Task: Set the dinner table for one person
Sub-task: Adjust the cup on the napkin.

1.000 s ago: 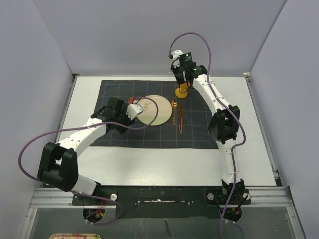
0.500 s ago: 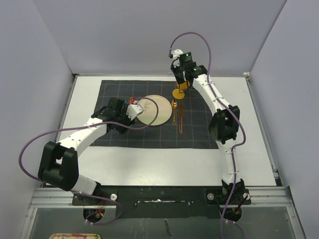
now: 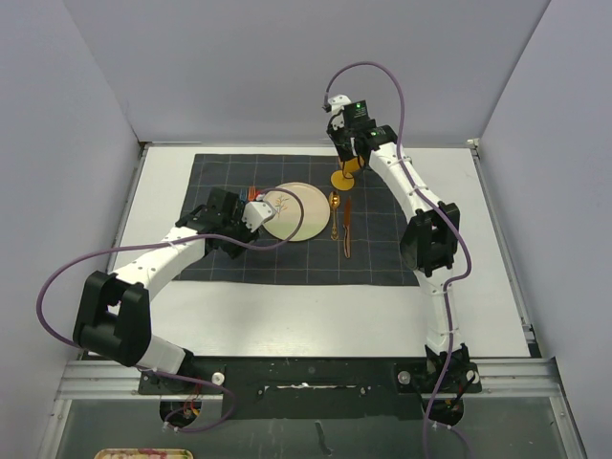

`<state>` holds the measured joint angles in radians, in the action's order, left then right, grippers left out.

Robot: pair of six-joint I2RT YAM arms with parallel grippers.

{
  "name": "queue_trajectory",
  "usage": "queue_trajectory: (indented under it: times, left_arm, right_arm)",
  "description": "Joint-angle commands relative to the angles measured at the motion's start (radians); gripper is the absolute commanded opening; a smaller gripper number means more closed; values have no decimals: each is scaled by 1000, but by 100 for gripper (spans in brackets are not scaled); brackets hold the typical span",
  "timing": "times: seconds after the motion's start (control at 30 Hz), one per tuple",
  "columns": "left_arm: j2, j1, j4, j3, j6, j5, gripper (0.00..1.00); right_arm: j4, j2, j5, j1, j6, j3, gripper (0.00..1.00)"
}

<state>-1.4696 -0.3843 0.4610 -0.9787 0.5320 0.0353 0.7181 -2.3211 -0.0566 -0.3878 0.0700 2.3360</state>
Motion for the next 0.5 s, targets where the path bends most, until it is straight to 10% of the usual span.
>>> queue_trajectory:
  times: [0.0, 0.47]
  left_arm:
    - [-11, 7, -50, -5, 1, 21, 50]
    - [-6, 10, -52, -15, 1, 26, 50]
  right_arm:
    - [-57, -10, -22, -8, 8, 45, 13]
    - [-70, -3, -38, -24, 27, 46, 12]
